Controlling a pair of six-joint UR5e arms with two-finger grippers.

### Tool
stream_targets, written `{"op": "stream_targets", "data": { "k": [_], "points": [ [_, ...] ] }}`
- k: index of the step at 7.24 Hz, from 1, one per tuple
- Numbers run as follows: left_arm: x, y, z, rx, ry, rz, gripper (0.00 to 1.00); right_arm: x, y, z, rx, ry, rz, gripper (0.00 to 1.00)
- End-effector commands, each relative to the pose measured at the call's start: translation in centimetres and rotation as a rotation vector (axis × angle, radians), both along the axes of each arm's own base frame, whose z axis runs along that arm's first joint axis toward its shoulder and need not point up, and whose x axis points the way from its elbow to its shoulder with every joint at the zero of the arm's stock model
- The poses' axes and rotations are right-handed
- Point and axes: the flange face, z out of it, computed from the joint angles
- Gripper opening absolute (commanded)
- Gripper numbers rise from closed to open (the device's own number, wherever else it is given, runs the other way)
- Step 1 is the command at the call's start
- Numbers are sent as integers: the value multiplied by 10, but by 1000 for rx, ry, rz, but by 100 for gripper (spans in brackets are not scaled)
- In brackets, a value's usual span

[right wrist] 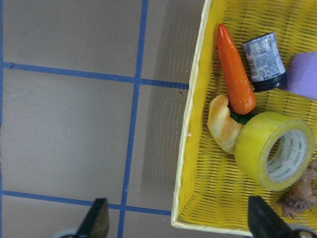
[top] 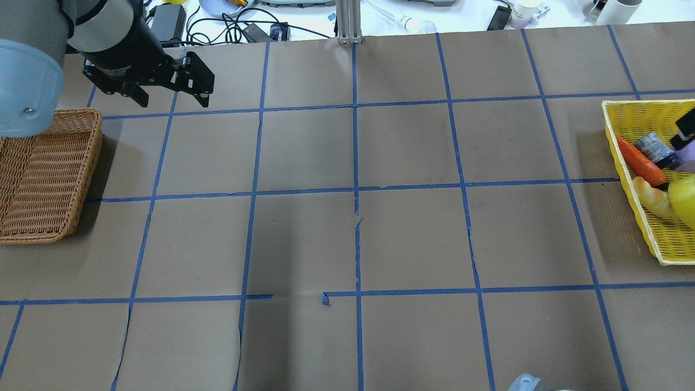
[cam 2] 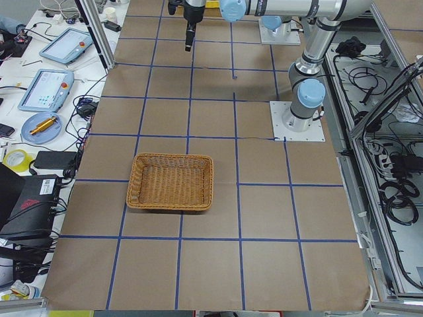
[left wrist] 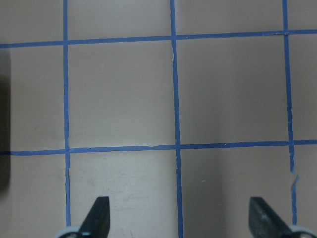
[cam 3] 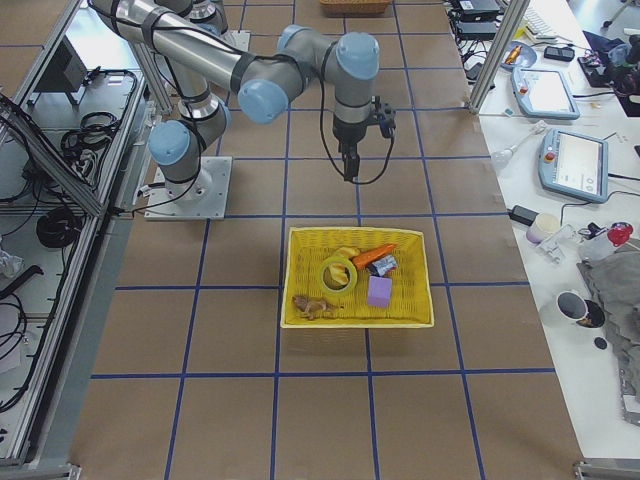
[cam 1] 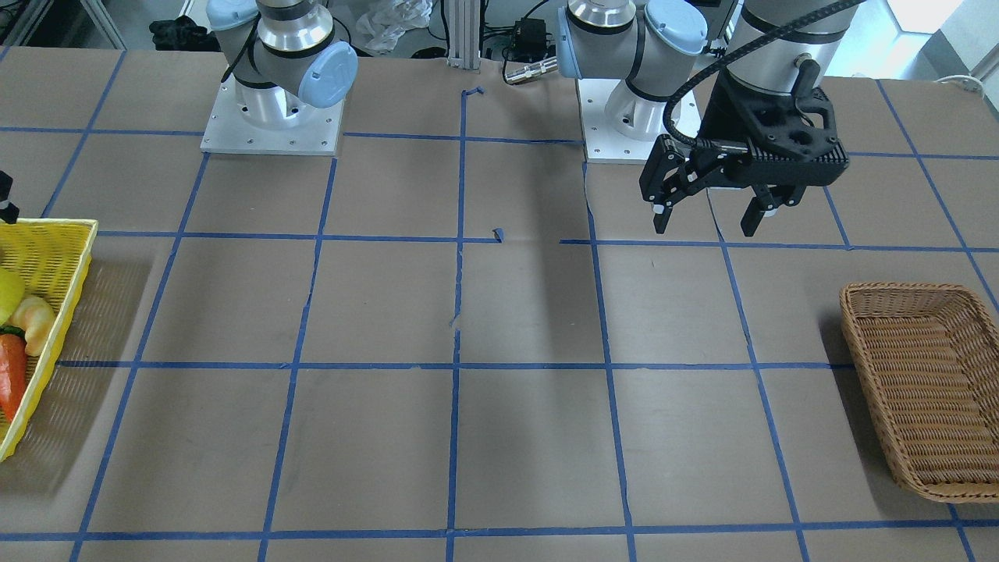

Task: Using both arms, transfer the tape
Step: 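Move the right gripper over the yellow basket and grasp the yellow tape roll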

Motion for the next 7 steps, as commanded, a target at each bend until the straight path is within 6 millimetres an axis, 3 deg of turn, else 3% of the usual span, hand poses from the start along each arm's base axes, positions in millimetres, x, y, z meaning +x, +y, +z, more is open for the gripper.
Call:
{"op": "stream_targets", "data": {
  "k": [1,3,5,6,7],
  "points": [
    [0,0,0,1,0,0,100,-87,11,-59,-34,-132,20,100],
    [0,0,-1,1,0,0,100,-114,14,-95,-30,-205,0,100],
    [0,-2,2,-5,-1,-1,100,-148,16,-144,-35,-255,-61,100],
    [-1,-2,1,-4,0,-1,100,-148,17,-151,-30,-261,-71,94],
    [0,-2,2,-5,1,0,100,-151,15,-161,-24,-266,-72,99]
  ]
}}
